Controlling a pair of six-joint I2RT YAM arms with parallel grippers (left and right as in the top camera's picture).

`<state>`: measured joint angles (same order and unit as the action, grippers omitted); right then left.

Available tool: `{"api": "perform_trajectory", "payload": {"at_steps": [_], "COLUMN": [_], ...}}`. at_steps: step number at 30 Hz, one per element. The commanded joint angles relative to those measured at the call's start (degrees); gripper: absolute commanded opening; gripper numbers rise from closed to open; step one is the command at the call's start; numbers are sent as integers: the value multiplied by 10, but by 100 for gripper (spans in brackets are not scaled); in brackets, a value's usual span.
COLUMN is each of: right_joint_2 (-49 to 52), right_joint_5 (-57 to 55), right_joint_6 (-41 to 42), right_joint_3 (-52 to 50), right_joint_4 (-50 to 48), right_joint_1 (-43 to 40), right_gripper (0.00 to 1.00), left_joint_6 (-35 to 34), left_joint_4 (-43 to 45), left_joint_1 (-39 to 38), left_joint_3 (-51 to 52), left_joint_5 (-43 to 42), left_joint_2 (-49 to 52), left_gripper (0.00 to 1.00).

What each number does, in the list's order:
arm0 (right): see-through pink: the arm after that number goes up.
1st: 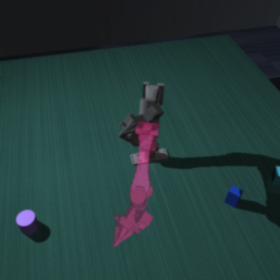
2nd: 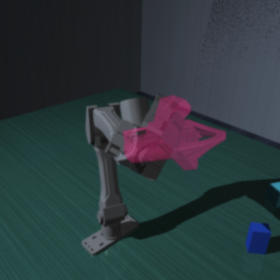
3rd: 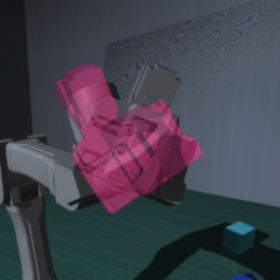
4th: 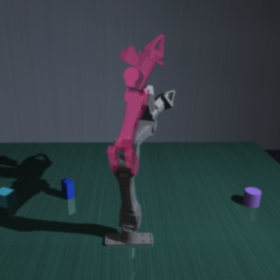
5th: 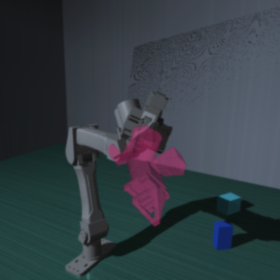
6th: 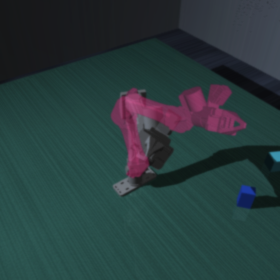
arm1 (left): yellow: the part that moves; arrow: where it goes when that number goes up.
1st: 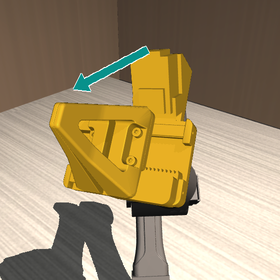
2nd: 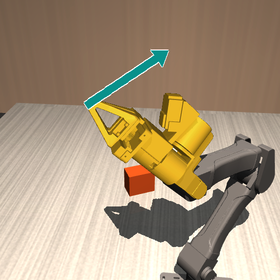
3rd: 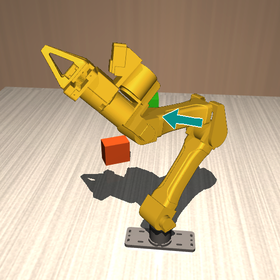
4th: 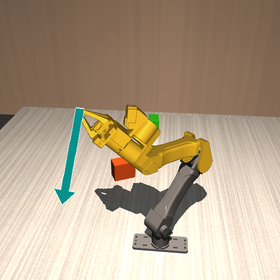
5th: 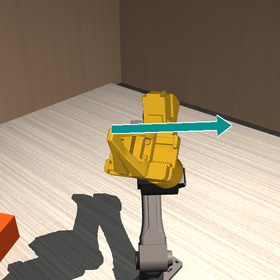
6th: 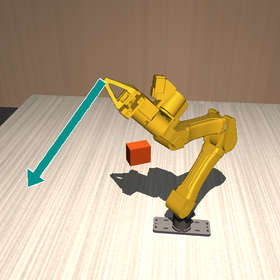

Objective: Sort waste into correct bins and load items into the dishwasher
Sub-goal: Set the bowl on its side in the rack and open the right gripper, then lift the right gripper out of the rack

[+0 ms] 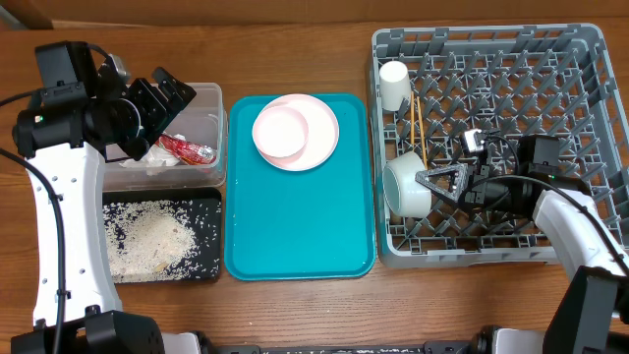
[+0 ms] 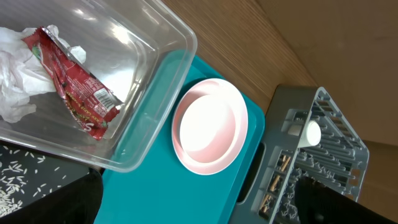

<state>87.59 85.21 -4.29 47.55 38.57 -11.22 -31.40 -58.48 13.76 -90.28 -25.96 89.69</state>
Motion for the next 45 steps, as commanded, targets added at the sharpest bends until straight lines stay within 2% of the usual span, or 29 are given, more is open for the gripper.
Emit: {"api": "perform_trajectory", "payload": {"at_steps": [1,10,15,20,25,28,33,39,42,45], "right_joint_2": [3,3,3,3,3,3,3,3,-1,-10], "right_joint_5": [-83,-153,-153,-153,-154,-171,-272,-402,-436,-469], "right_joint_6": [-7,-7,-7,-5,15,45,99,103,100,93], "right_joint_3": [-3,-3,-3,-2,14,31,75,186,239,268], "right_joint_4": [4,28,34,33,31,32,45,143,199,237], "right_joint_1": [-12,-33,-48,-58,-67,-74,-75,-73,-57,-17], "right_gripper": [4,5,12,27,31,31,31,30,20,4], "left_joint_6": [1,1,1,1,1,1,1,1,1,1], "left_joint_4": [0,0,0,0,0,1,1,0,0,0], "left_joint_1": [1,1,1,1,1,1,1,1,1,1], "left_joint_3": [-9,-9,-9,-9,-9,-9,-9,-9,-9,-9], "left_joint_5": [-4,-4,-4,-4,-4,-4,-4,-4,-4,-4], "left_joint_2": [2,2,2,2,2,2,2,2,2,2], "left_gripper": [100,100,100,100,100,100,100,100,100,100]}}
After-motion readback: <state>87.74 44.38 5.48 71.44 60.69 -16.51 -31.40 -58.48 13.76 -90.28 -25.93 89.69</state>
